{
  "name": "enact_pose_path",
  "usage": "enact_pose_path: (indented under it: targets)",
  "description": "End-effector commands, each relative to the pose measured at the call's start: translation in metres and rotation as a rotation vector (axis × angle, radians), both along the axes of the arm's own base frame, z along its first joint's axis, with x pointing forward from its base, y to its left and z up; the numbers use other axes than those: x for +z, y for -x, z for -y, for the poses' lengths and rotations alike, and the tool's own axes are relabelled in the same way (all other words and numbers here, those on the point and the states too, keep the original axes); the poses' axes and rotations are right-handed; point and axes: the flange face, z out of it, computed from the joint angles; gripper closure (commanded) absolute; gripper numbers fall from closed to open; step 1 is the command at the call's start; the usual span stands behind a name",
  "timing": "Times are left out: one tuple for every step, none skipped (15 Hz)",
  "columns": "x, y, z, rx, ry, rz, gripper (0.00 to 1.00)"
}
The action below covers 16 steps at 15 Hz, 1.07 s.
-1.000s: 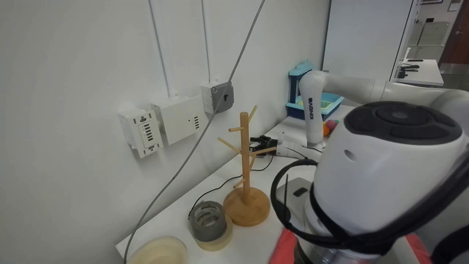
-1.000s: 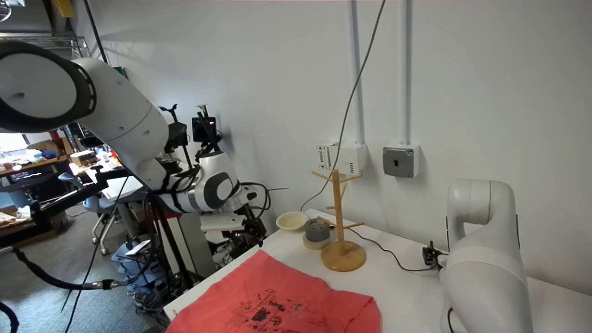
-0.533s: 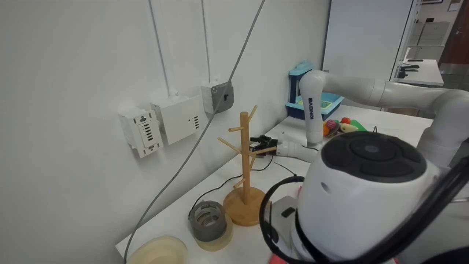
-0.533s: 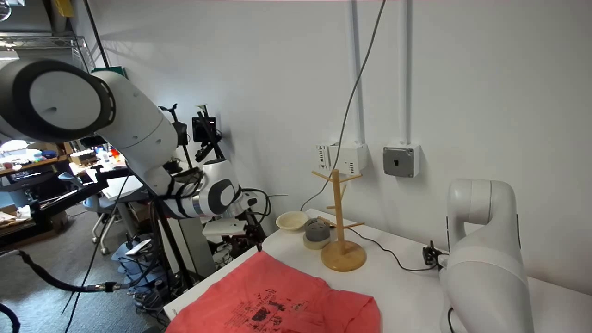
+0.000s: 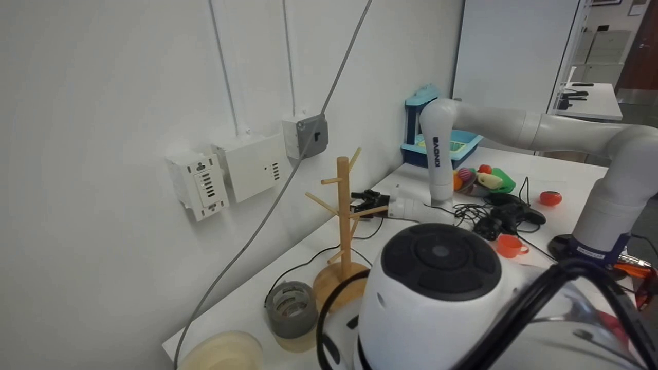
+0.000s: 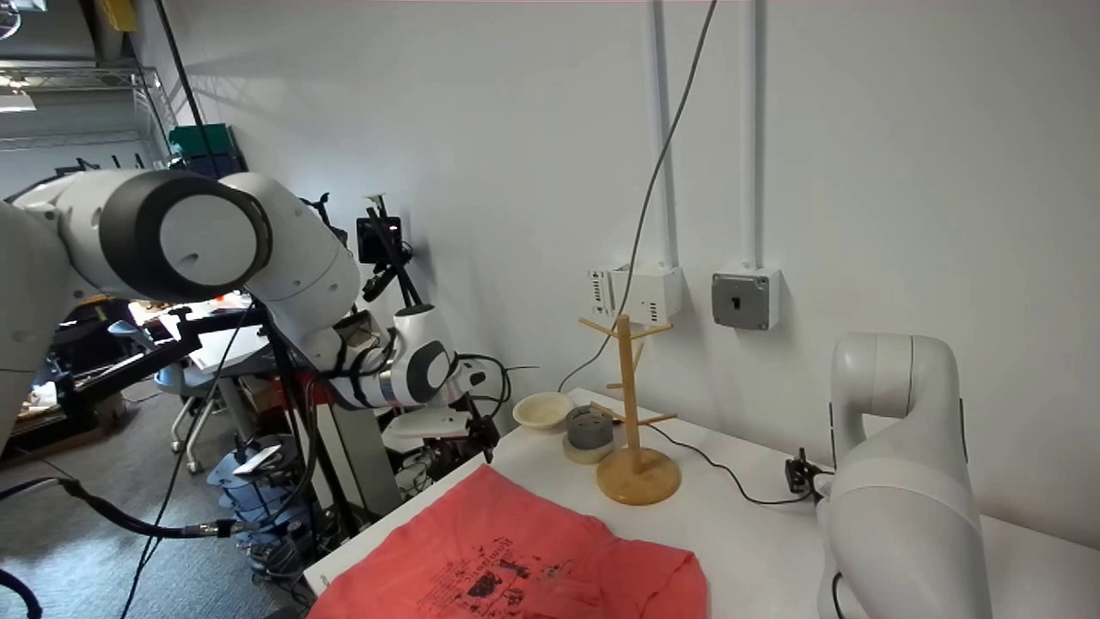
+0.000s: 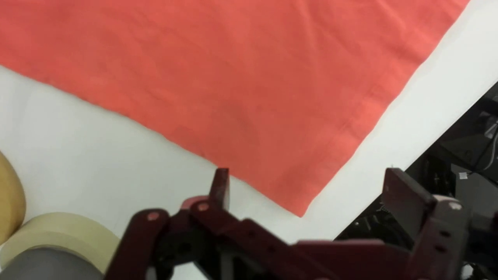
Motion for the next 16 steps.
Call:
enact_pose_path:
  targets:
    - [-0.023, -0.016, -0.017, 0.012, -0.013, 0.012, 0.0]
    - [-0.029, -0.016, -0.02, 0.01, -0.017, 0.009, 0.0]
    - [-0.037, -0.017, -0.024, 0.009, -0.021, 0.003, 0.0]
    - [-0.043, -0.017, -0.026, 0.01, -0.021, -0.002, 0.0]
    - [-0.049, -0.017, -0.028, 0.012, -0.021, -0.008, 0.0]
    - [-0.053, -0.018, -0.03, 0.013, -0.022, -0.012, 0.0]
    - [-0.057, -0.019, -0.033, 0.014, -0.022, -0.014, 0.0]
    - [-0.061, -0.02, -0.035, 0.015, -0.022, -0.016, 0.0]
    - [-0.063, -0.021, -0.037, 0.017, -0.023, -0.016, 0.0]
    - [-0.066, -0.022, -0.039, 0.018, -0.024, -0.016, 0.0]
    - [-0.068, -0.023, -0.04, 0.018, -0.025, -0.017, 0.0]
    - [-0.07, -0.025, -0.041, 0.017, -0.026, -0.017, 0.0]
    - [-0.072, -0.026, -0.042, 0.016, -0.027, -0.017, 0.05]
    - [-0.073, -0.028, -0.041, 0.014, -0.028, -0.018, 0.26]
    - [-0.074, -0.029, -0.041, 0.013, -0.03, -0.018, 0.29]
    - [-0.075, -0.031, -0.041, 0.01, -0.03, -0.017, 0.32]
